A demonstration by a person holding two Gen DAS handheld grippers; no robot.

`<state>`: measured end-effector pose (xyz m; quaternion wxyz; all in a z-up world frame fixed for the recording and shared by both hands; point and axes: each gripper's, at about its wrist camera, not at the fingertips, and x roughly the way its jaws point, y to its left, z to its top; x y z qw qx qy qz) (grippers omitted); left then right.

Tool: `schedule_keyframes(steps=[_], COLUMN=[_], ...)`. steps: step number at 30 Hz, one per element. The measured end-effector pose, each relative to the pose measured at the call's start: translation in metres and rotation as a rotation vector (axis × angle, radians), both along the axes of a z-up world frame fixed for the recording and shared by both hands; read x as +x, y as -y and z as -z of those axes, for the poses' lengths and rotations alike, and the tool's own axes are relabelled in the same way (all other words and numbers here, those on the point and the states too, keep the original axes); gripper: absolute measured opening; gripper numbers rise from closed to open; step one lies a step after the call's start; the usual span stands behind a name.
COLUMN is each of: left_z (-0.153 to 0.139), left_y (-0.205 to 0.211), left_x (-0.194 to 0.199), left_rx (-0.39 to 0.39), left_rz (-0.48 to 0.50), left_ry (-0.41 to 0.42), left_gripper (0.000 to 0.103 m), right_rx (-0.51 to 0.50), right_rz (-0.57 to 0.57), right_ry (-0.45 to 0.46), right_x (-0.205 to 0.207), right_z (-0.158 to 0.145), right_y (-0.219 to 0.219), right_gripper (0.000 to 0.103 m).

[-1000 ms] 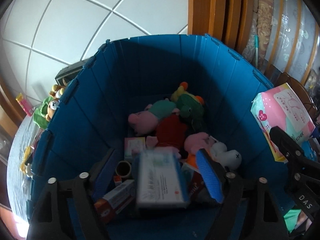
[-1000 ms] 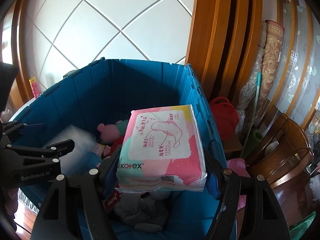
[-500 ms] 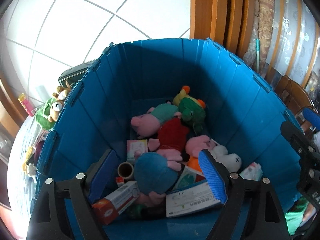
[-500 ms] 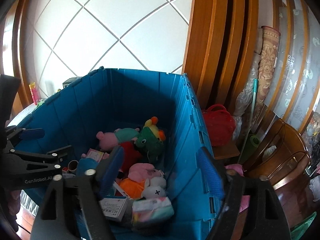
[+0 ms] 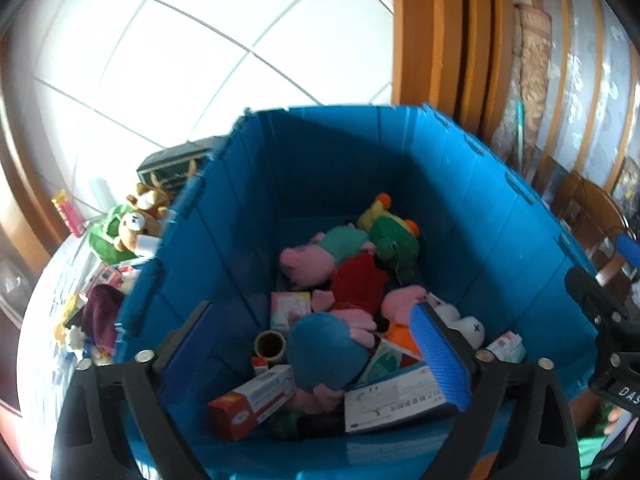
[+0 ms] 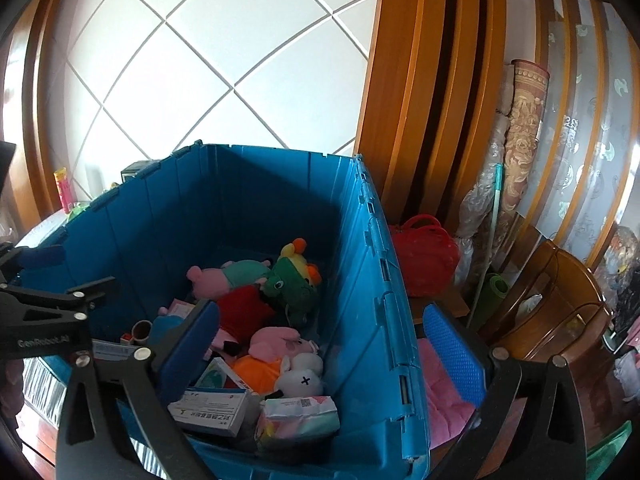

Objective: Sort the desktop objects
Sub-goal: 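Move both tools back from the bin toward the pile on the table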

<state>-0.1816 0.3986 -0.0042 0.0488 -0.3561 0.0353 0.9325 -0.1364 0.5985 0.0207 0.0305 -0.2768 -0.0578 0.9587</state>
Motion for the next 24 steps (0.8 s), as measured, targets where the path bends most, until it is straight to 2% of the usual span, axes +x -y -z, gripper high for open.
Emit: schedule_keyframes(steps=[8,14,18,24], left_z=[-0.01,-0.013,-0.01,0.001], left_y=[0.03,0.069,0.109,0.191], left_x=[0.015,0.034,0.045,0.056], left_rx=[0.005,0.003,-0.003,0.021], left_rz=[-0.09,-0.19,-0.253,-0.339], left_ry=[-0.031,-0.05,-0.054,-0.037], left_gripper=[0.102,0.102,0.102,0.102], right_rx=[-0.039,-0.063,-0.091,-0.084], right_rz=[-0.078,-0.157,-0.203,-0.279], right_ry=[-0.022,-0.03,-0.035,-0.05], right_x=[0.001,-0.001,-0.006,-0.005], right_z=[-0.001,0.0,0.001,-0.004], right_y=[0.019,0.05,0.081,0.154], right_gripper=[0.103,0.103,0.103,0.103])
